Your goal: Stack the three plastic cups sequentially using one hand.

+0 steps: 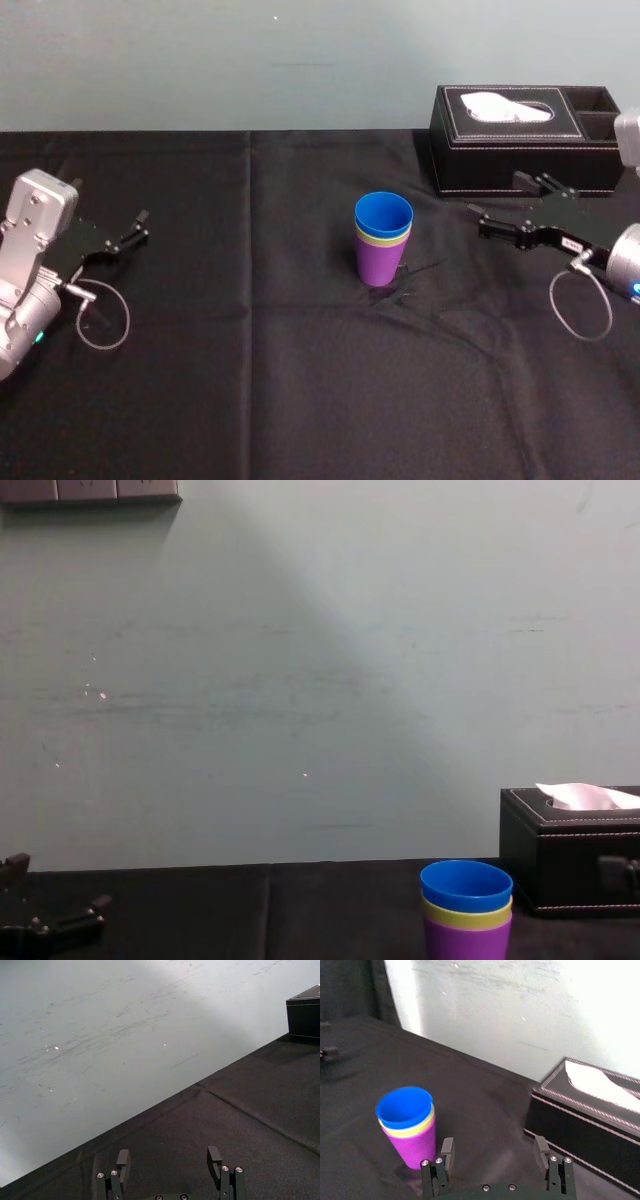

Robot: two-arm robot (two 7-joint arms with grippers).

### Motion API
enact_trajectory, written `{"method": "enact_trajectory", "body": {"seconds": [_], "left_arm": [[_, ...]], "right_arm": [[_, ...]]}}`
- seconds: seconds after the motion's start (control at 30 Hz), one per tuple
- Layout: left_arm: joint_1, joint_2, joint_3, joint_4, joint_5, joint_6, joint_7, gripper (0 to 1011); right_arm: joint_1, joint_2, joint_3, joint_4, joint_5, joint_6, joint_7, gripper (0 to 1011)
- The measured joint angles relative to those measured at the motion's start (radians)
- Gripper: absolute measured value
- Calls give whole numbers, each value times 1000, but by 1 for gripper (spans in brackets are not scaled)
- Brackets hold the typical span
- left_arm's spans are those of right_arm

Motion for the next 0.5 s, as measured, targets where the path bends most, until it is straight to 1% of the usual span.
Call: {"method": "enact_trajectory", "body": {"seconds": [0.13,0.2,0.5], "left_arm": [[0,0,0,0,0,0,0,1011],[0,0,0,0,0,0,0,1012],[0,0,0,0,0,0,0,1011]], "right_arm": [[-10,-7,5,16,-16,-1,-17,1003],[-15,-16,8,34,-27,-2,-26,1003],[-18,-38,15,74,-43,-2,-23,1002]]}}
